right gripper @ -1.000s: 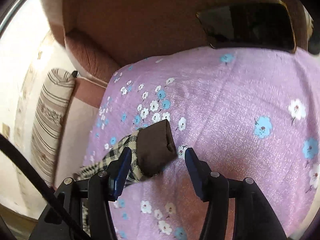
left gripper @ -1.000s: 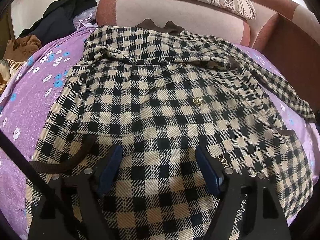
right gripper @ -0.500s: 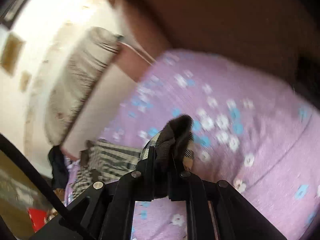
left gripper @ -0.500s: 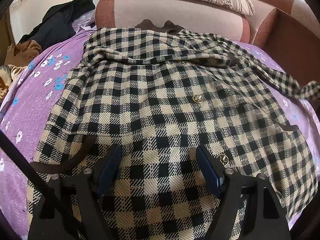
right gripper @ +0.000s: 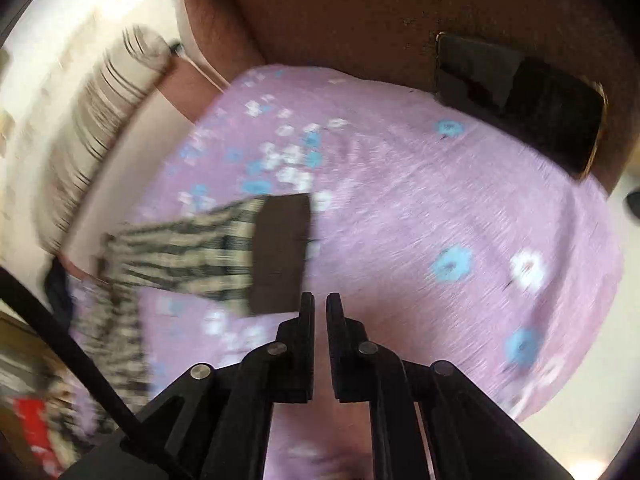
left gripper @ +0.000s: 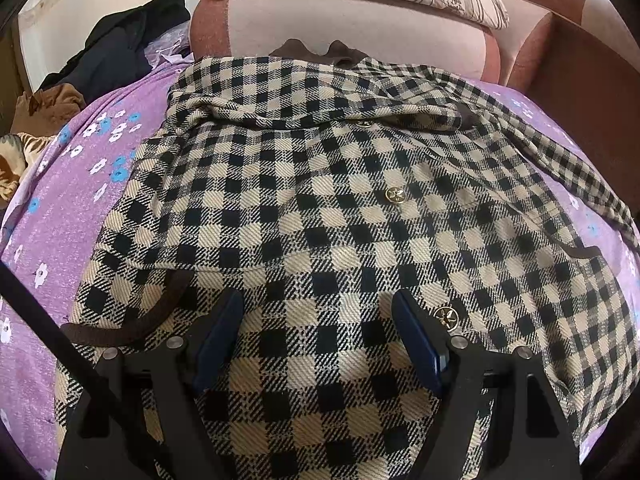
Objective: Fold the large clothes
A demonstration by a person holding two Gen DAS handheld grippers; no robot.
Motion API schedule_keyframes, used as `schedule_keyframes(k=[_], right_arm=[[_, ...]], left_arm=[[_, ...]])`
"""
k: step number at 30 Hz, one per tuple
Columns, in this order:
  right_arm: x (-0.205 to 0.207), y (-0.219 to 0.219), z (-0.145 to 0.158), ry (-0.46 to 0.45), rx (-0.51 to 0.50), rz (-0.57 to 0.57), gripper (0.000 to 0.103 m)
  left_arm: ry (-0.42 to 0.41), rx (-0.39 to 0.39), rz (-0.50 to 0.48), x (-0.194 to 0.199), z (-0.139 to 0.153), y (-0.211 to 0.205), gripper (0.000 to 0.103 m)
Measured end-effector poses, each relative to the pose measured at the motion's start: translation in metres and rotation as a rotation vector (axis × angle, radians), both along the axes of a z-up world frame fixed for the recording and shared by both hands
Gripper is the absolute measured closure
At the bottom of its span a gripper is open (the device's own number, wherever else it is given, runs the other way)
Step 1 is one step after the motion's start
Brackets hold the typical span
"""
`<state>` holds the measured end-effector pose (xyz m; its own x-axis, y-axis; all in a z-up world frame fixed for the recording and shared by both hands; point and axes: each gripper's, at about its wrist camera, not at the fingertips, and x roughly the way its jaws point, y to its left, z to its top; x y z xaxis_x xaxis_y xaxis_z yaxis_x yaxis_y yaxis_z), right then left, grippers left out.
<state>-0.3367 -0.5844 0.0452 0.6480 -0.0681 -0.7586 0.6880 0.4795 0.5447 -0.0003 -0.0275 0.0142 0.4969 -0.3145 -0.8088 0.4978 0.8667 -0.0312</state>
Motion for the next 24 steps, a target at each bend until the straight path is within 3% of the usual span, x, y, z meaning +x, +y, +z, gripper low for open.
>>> schedule_keyframes(k=[2, 4, 7, 9, 13, 15, 16, 17, 18, 21, 24], right_arm=[[-0.001, 0.005, -0.003, -0.100, 0.083, -0.018, 0.034], [0.007, 0.016, -0.016, -0.176, 0.181, -0.047, 0.033], [0.027, 0.034, -0.035, -0.200, 0.259, -0.071, 0.033], [0.041, 0.038, -0.040, -0.188, 0.243, -0.105, 0.033], [0.081, 0.034, -0.026, -0.117, 0.084, -0.105, 0.033], [0.097, 0.031, -0.022, -0.074, 0.030, -0.093, 0.040], [0.105, 0.030, -0.020, -0.062, 0.013, -0.094, 0.056], [0.113, 0.029, -0.018, -0.045, 0.002, -0.092, 0.081], [0.119, 0.028, -0.016, -0.028, -0.002, -0.087, 0.091], [0.143, 0.031, 0.004, -0.010, -0.064, -0.050, 0.093], [0.174, 0.052, 0.043, 0.005, -0.205, 0.053, 0.093]], left_arm=[[-0.003, 0.003, 0.000, -0.001, 0.000, 0.000, 0.027], [-0.003, 0.001, 0.003, -0.001, 0.000, 0.001, 0.027], [-0.003, -0.004, 0.005, -0.001, 0.001, 0.004, 0.027], [-0.003, -0.004, 0.006, -0.002, 0.001, 0.003, 0.027], [-0.002, -0.005, 0.007, -0.002, 0.001, 0.004, 0.027], [-0.001, -0.009, 0.013, -0.002, 0.002, 0.006, 0.027], [0.001, -0.013, 0.016, -0.002, 0.002, 0.008, 0.027], [0.003, -0.017, 0.019, -0.002, 0.003, 0.008, 0.027], [0.008, -0.026, 0.024, -0.002, 0.004, 0.010, 0.027], [0.031, -0.051, 0.039, 0.003, 0.010, 0.015, 0.027], [-0.002, -0.066, 0.062, 0.015, 0.032, 0.022, 0.027]])
